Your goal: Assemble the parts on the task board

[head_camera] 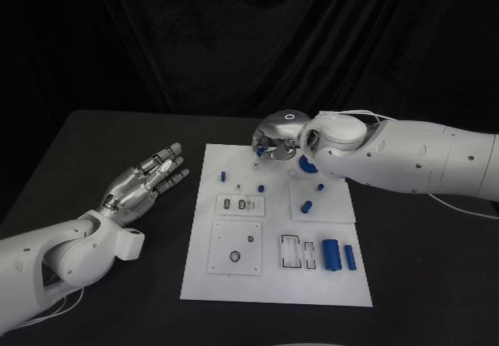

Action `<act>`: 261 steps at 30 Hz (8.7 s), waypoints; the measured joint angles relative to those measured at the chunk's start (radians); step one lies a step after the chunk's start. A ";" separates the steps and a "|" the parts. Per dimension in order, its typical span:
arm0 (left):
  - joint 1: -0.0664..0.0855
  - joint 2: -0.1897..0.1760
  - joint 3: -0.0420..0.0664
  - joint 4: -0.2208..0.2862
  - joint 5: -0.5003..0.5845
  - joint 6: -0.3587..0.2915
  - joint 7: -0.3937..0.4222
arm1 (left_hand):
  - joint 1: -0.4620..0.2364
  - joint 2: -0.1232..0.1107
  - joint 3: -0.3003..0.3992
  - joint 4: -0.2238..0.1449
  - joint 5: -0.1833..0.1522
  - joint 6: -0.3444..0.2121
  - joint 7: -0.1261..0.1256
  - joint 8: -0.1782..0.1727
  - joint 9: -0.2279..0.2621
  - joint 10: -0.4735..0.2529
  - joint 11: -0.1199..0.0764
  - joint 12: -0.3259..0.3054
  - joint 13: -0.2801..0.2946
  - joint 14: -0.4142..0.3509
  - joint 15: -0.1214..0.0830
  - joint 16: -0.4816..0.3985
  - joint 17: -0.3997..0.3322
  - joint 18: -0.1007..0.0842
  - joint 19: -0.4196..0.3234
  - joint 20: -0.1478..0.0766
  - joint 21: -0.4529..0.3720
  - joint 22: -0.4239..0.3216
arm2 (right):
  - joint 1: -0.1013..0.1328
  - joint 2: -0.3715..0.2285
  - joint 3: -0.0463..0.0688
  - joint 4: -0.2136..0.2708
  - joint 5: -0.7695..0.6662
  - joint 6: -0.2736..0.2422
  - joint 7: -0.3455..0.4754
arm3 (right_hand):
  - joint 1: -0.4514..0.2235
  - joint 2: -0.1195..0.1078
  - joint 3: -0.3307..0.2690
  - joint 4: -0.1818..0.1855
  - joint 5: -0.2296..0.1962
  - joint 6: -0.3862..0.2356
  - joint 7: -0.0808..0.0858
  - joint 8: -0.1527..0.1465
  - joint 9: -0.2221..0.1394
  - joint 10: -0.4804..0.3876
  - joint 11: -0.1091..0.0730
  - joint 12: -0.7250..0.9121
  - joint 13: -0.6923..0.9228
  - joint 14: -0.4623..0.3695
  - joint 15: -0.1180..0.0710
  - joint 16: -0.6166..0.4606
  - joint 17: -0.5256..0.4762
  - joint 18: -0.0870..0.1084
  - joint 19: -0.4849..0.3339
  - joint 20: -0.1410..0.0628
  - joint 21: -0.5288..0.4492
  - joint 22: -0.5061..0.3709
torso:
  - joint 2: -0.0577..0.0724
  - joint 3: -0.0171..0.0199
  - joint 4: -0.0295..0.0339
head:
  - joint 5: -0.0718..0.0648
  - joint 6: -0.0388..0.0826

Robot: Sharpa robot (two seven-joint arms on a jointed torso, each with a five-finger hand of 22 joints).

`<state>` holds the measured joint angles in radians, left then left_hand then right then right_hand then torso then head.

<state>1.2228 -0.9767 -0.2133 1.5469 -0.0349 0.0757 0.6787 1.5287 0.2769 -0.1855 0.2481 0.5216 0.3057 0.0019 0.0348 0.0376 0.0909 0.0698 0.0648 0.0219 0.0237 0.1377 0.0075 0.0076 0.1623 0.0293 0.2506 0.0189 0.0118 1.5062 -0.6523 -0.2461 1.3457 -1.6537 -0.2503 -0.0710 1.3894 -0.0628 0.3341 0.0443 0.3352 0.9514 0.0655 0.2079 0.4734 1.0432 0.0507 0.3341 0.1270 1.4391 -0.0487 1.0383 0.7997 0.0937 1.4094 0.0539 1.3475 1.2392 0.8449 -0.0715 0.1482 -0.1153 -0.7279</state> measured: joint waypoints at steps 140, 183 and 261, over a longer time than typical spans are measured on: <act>0.000 -0.016 0.000 -0.004 0.000 0.011 0.000 | 0.004 -0.004 0.008 -0.008 0.004 -0.004 0.018 0.000 0.000 0.000 0.000 0.000 0.000 0.004 0.004 0.000 0.001 0.000 0.004 0.004 0.004 0.001 | -0.024 -0.335 -0.002 0.293 -0.028 -0.011 -0.104 | 0.001 0.028 -0.103 -0.006 0.081 -0.083 0.023 -0.050 -0.257 0.425 -0.069 1.234 1.180 0.025 -0.029 0.417 0.508 -0.055 0.049 -0.024 0.058 0.068 | -0.001 -0.0004 -0.0004 | -0.001 0.004; 0.000 0.003 0.000 -0.012 -0.001 0.024 0.001 | 0.004 -0.004 0.011 -0.011 0.004 -0.004 0.018 0.000 0.000 0.000 0.000 0.000 0.000 0.007 0.014 0.000 0.002 0.000 0.000 0.007 0.004 0.001 | -0.006 -0.071 -0.001 0.158 -0.040 0.041 -0.038 | -0.020 0.016 -0.055 0.005 0.054 -0.221 0.001 -0.017 -0.064 0.425 -0.069 1.234 1.180 0.025 -0.029 0.340 0.508 -0.039 0.021 -0.025 -0.015 0.068 | 0.000 -0.0012 0.0010 | 0.009 -0.017; -0.001 -0.001 0.000 -0.020 -0.001 0.031 0.001 | 0.008 -0.008 0.021 -0.021 0.012 -0.007 0.022 0.000 0.000 0.000 0.000 0.000 0.000 0.011 0.018 0.004 0.002 0.000 0.003 0.011 0.004 0.002 | -0.034 -0.150 0.002 0.161 -0.042 0.072 -0.041 | -0.029 0.010 -0.042 0.011 -0.026 -0.189 -0.019 -0.106 -0.205 0.425 -0.087 1.234 1.180 0.029 -0.041 0.292 0.508 -0.023 0.007 -0.032 -0.074 0.068 | -0.001 -0.0015 0.0012 | 0.014 -0.008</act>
<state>1.2221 -0.9773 -0.2134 1.5270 -0.0355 0.1069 0.6793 1.5366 0.2691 -0.1648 0.2275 0.5332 0.2985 0.0234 0.0348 0.0374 0.0909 0.0697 0.0648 0.0218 0.0345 0.1556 0.0114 0.0091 0.1622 0.0328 0.2613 0.0228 0.0137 1.4719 -0.8023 -0.2445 1.5071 -1.6955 -0.1782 -0.1115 1.3603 -0.0526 0.2926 0.0552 0.3090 0.7623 0.0465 0.1021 0.2680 1.4686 -0.0359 1.5682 1.3074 1.4678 -0.0900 1.3298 1.3075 0.0704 1.4169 0.0216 1.2739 1.3076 0.8441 -0.0731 0.1495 -0.1009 -0.7358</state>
